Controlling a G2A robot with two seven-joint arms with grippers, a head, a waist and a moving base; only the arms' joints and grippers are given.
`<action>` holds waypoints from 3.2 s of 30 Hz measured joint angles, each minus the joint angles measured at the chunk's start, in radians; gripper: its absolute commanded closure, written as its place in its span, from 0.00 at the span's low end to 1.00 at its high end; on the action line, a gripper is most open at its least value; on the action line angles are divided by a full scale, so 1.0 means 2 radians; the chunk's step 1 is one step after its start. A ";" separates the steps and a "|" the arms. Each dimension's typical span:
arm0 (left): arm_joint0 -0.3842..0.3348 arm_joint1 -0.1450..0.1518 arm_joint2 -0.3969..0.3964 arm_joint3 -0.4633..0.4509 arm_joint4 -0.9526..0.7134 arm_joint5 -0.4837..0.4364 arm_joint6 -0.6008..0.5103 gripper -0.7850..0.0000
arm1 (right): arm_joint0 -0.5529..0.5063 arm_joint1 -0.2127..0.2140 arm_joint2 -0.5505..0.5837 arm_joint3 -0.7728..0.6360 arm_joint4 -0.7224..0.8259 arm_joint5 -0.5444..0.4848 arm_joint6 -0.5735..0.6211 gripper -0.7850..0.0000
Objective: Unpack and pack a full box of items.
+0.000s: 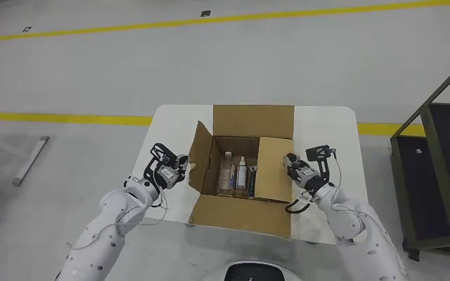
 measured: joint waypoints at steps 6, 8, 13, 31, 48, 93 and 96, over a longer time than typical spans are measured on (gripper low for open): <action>-0.031 -0.008 0.027 0.027 -0.020 -0.031 0.002 1.00 | -0.006 0.002 0.033 -0.009 0.022 0.030 -0.023 1.00; -0.041 -0.010 0.032 0.034 -0.021 -0.036 0.004 1.00 | -0.004 0.002 0.045 -0.010 0.032 0.052 -0.032 1.00; -0.058 -0.014 0.044 0.044 -0.018 -0.046 0.006 1.00 | 0.020 -0.001 0.056 0.015 0.067 0.121 -0.023 1.00; -0.092 -0.032 0.111 0.079 0.028 -0.085 0.011 1.00 | 0.223 -0.016 0.017 0.242 0.272 0.155 0.046 1.00; -0.101 -0.035 0.105 0.105 0.032 -0.088 0.001 1.00 | 0.304 -0.019 -0.020 0.354 0.318 0.096 0.118 1.00; 0.072 0.018 -0.105 -0.052 0.125 -0.110 -0.033 0.00 | 0.151 0.009 -0.057 0.142 0.188 0.045 0.138 1.00; 0.096 0.021 -0.119 -0.049 0.142 -0.102 -0.019 0.00 | 0.150 0.009 -0.060 0.143 0.187 0.044 0.137 1.00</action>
